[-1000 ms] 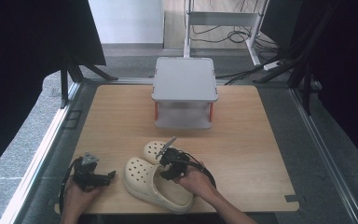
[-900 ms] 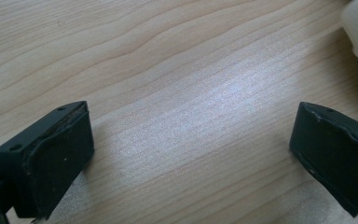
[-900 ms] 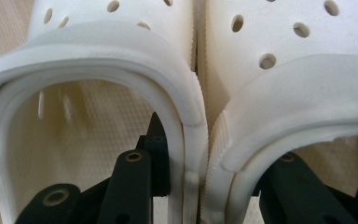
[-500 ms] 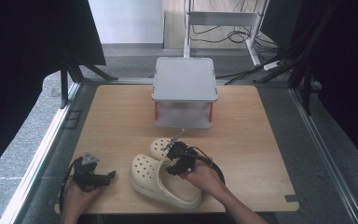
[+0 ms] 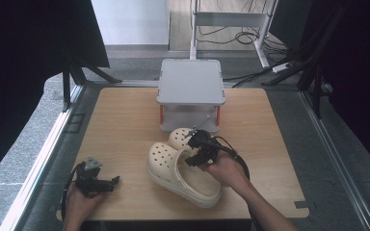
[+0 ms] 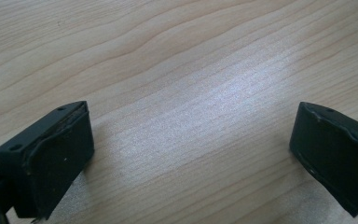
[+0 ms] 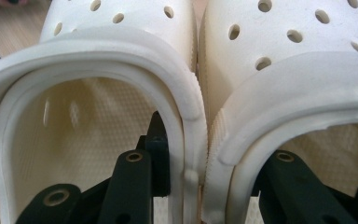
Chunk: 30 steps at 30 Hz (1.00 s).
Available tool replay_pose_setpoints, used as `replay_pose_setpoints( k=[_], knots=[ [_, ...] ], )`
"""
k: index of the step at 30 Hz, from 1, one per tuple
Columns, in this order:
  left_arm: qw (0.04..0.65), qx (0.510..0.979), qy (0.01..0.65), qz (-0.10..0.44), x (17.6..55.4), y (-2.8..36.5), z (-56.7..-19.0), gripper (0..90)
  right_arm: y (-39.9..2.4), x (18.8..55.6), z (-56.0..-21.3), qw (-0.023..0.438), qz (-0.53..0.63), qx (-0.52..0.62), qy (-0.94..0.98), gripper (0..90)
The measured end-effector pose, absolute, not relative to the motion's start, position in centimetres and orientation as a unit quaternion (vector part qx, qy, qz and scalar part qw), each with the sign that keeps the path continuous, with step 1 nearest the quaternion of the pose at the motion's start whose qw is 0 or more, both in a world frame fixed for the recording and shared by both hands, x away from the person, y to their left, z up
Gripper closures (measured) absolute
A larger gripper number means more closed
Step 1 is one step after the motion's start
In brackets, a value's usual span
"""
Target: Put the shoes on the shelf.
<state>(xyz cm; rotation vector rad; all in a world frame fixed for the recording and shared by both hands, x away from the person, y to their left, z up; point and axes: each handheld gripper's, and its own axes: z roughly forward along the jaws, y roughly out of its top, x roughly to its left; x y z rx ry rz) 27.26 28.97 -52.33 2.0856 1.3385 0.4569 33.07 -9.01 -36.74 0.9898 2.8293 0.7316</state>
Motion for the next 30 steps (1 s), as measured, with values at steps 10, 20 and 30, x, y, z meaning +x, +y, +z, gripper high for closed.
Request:
replay_pose_setpoints(
  k=[10, 20, 30],
  knots=[
    [0.306, 0.788, 0.506, 0.173, 27.3, 29.0, -52.3, 0.0, -10.2, 33.7, -33.7, 0.042, 0.237, 0.342, 0.908, 65.2],
    [0.306, 0.789, 0.505, 0.172, 27.3, 29.0, -52.3, 0.0, -11.2, 34.5, -29.9, 0.057, 0.248, 0.358, 0.898, 65.2],
    [0.305, 0.790, 0.504, 0.170, 27.3, 29.0, -52.3, 0.0, -11.6, 37.4, -26.6, 0.083, 0.252, 0.402, 0.877, 65.2]
  ],
)
